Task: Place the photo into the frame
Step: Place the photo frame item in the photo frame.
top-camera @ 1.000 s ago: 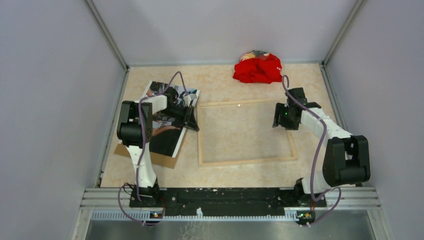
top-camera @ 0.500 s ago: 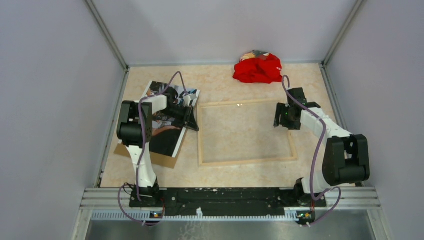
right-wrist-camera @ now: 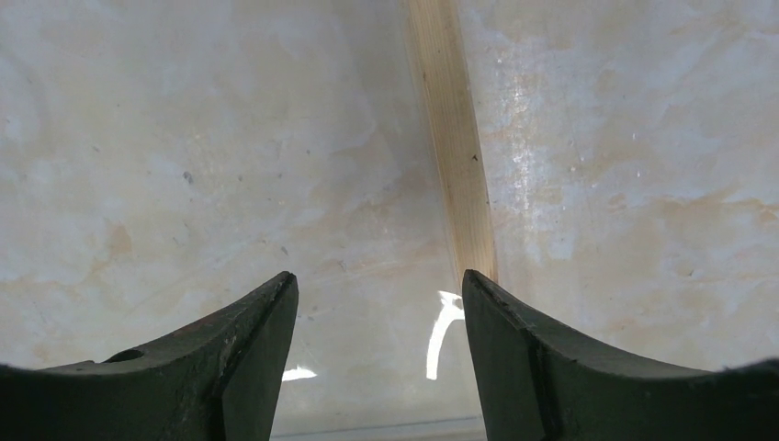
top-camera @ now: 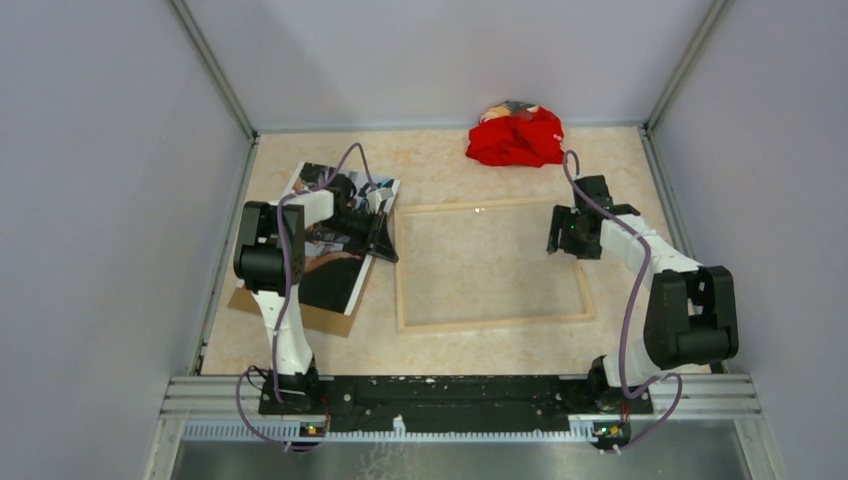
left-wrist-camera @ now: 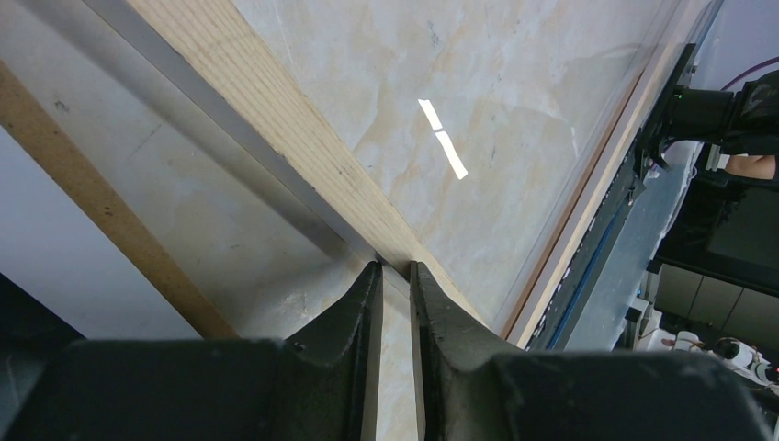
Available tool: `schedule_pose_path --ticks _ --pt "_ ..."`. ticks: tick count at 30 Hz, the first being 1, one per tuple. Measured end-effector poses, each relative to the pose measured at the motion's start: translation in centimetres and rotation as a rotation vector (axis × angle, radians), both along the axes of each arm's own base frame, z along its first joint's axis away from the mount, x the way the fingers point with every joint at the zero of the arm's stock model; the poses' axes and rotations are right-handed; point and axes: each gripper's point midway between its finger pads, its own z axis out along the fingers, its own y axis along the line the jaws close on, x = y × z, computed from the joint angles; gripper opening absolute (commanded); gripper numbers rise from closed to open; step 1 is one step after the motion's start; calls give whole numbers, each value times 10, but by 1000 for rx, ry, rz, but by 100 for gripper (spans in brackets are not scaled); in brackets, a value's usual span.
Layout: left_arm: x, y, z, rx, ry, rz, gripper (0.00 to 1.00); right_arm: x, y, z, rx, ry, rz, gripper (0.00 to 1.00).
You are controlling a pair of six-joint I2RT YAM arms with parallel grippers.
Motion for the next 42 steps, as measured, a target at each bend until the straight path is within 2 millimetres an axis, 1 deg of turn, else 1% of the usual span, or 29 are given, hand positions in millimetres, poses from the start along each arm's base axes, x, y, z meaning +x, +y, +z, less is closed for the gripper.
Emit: schedule_pose_path --ticks 15,18,24,28,42 --pt "0 0 0 0 0 0 22 3 -3 -1 -7 -5 -10 67" --pt "0 0 0 -1 0 0 22 6 -4 -5 1 -9 -20 67" --pt "0 0 0 -1 0 0 22 4 -7 -20 13 12 -44 66" --pt "0 0 0 -1 0 0 22 8 -6 -20 19 -9 -43 66" --pt "0 0 -1 -10 8 1 20 10 0 -19 72 -73 -52 64"
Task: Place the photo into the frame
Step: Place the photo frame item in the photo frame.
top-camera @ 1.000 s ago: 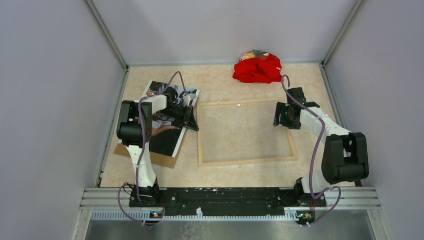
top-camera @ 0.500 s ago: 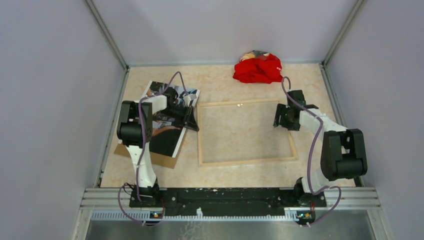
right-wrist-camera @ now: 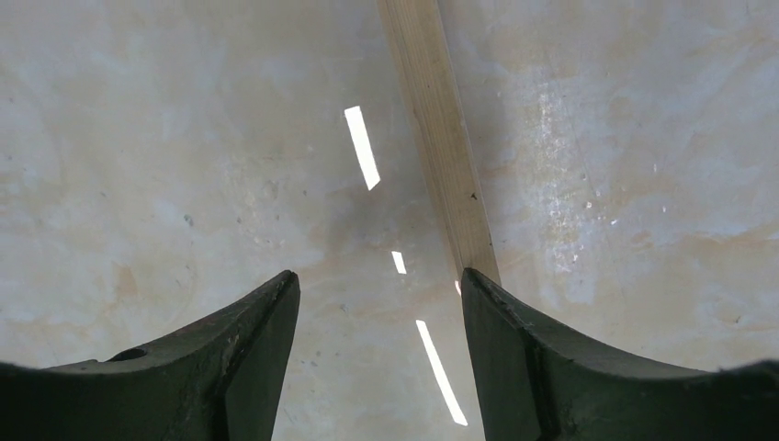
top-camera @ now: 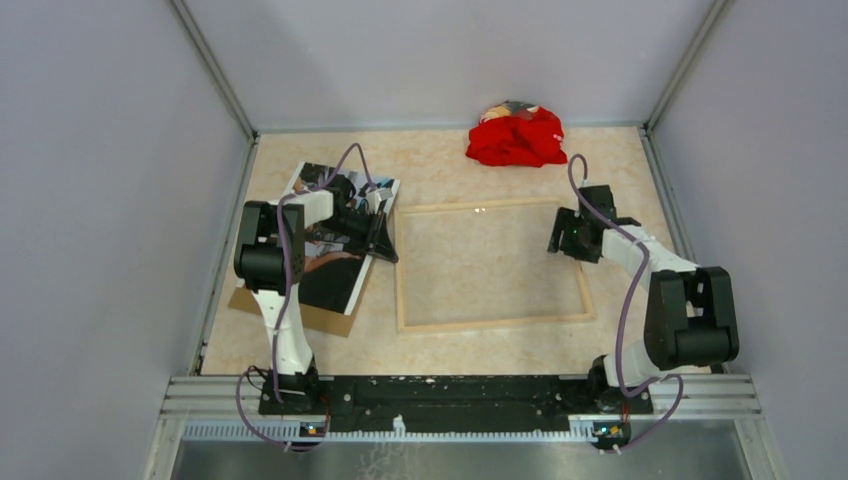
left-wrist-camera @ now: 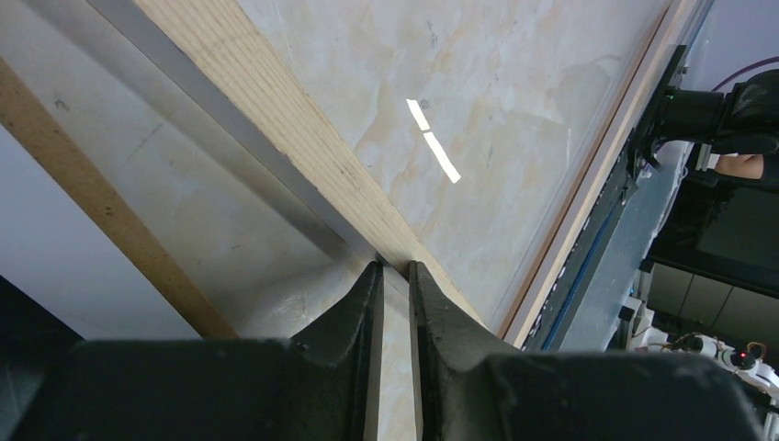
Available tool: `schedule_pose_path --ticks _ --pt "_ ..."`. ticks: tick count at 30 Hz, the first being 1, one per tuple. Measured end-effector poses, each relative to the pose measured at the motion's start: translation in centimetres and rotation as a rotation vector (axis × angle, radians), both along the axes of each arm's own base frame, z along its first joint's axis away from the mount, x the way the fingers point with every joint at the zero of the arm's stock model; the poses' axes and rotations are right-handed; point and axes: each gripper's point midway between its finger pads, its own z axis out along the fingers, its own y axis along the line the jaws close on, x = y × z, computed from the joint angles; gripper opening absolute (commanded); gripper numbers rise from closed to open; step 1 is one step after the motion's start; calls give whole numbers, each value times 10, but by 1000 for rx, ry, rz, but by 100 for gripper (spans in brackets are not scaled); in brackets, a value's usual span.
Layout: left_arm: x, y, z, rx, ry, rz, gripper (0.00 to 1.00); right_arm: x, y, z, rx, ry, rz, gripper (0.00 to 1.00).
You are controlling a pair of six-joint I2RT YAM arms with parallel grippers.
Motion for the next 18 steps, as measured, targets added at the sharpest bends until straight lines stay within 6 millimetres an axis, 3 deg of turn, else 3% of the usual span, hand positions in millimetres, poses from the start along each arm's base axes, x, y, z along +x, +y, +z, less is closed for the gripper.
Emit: schedule_pose_path --ticks 18 --pt "0 0 0 -17 11 3 19 13 5 1 15 -66 -6 63"
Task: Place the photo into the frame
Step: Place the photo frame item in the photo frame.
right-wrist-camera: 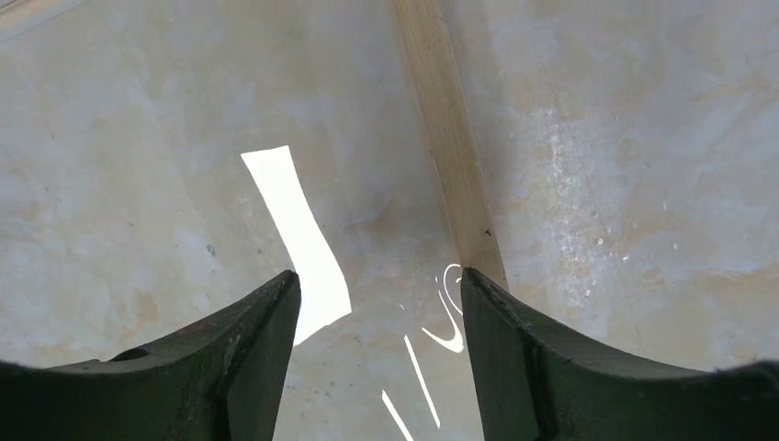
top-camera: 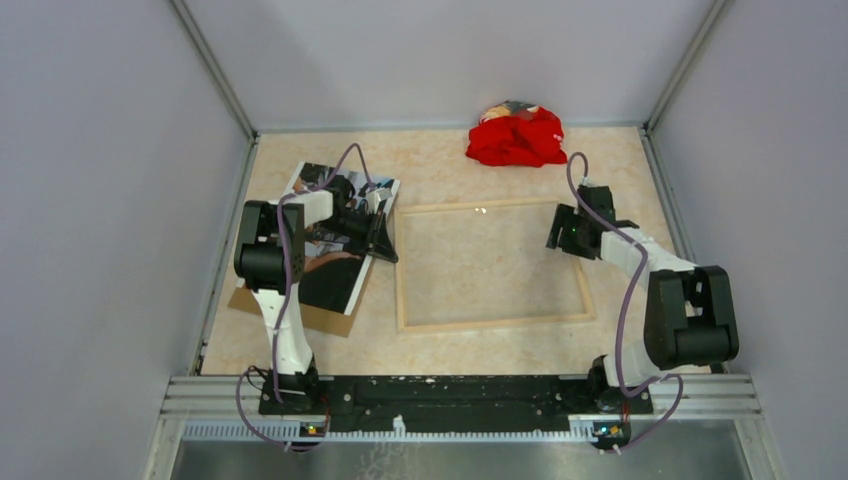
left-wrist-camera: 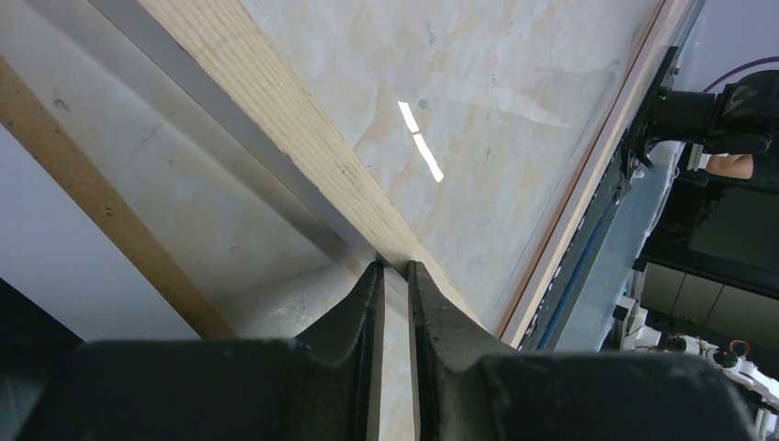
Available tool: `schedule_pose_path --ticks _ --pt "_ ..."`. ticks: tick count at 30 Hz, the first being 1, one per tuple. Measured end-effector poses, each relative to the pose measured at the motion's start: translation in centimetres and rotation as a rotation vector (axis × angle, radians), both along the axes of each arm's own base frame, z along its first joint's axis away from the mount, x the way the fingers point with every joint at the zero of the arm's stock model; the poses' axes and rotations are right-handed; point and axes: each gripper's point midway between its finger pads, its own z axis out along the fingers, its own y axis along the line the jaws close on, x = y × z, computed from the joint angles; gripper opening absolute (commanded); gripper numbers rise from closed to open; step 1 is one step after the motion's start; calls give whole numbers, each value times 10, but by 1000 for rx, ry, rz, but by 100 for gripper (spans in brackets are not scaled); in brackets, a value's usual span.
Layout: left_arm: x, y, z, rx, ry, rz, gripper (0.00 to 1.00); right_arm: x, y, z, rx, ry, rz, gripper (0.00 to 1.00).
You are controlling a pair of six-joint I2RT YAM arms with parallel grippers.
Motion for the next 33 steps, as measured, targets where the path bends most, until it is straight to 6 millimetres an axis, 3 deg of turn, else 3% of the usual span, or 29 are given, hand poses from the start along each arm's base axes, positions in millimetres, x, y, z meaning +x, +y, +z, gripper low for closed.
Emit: schedule_pose_path --ticks 10,13,17,25,28,33 --pt "0 0 0 0 2 2 18 6 1 0 7 -35 -5 63" --pt "-1 -1 0 -2 4 -1 18 -11 27 -18 96 29 46 63" --pt "-1 -3 0 -4 5 -3 18 -16 56 -16 161 30 116 63" --pt "-1 -3 0 -4 4 -4 18 -21 60 -13 171 74 116 65" --pt "-1 -3 0 -4 6 -4 18 -22 61 1 169 114 121 66" --pt "0 0 1 -3 6 -1 18 15 65 56 157 18 145 67"
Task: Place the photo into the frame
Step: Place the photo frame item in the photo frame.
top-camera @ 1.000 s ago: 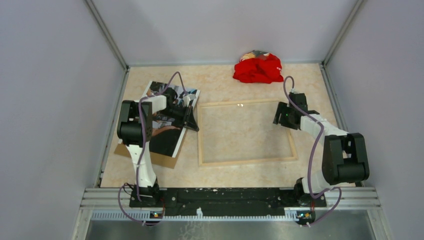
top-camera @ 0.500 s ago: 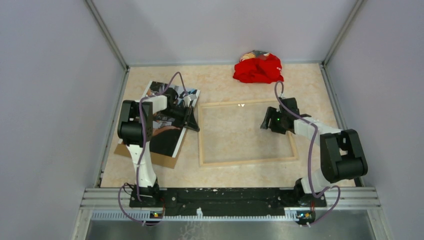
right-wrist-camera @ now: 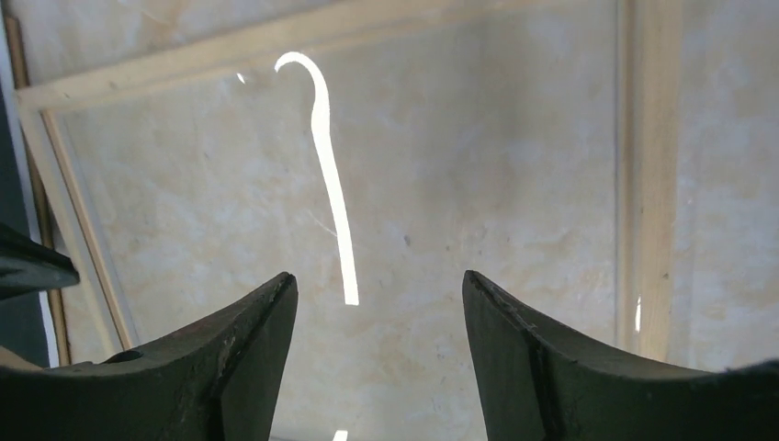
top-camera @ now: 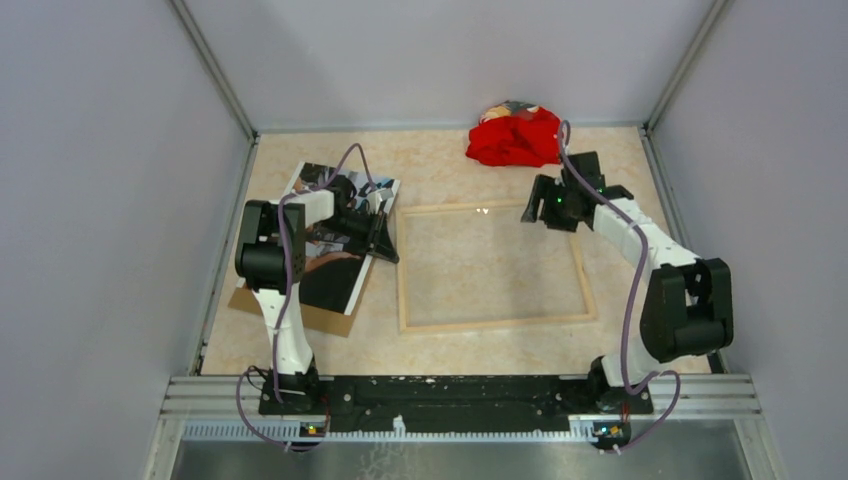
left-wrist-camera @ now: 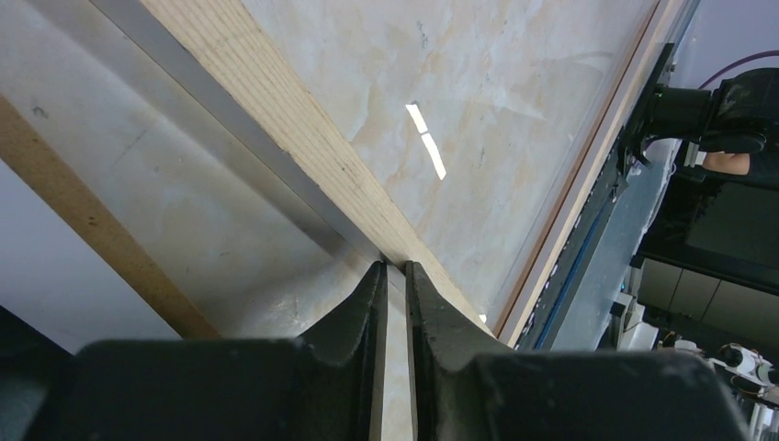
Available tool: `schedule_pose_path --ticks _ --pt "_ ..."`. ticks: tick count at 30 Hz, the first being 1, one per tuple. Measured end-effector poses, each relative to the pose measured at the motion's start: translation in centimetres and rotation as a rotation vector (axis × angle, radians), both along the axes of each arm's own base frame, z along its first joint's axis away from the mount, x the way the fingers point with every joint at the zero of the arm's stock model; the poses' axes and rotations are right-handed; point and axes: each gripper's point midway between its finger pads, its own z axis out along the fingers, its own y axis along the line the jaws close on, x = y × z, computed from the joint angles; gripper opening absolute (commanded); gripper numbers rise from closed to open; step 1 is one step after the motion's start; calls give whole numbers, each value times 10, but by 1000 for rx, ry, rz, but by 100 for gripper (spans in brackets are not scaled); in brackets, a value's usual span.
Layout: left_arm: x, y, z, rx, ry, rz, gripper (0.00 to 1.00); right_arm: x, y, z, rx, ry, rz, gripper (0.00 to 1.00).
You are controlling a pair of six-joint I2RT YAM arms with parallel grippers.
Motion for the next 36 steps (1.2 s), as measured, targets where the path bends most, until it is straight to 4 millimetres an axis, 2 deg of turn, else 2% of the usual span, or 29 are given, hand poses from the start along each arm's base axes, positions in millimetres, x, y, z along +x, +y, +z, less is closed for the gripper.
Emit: schedule_pose_path --ticks 2,4,7,13,16,24,36 --pt "1 1 0 0 -2 0 18 18 -2 20 -17 -62 -6 67" --pt "1 3 0 1 -4 0 18 26 -6 26 -37 -87 -18 66" --pt "2 5 0 4 -6 4 18 25 -17 13 -92 -53 -39 64" --pt "3 8 -1 13 -10 7 18 25 -34 -42 -206 71 -61 62" --pt "3 8 -1 13 -11 7 18 21 -45 -61 -253 112 -82 62" --pt "3 8 -1 14 -12 4 18 27 -59 -63 -288 91 -126 62" --pt "3 8 -1 13 -12 4 17 26 -61 -70 -283 73 -136 63"
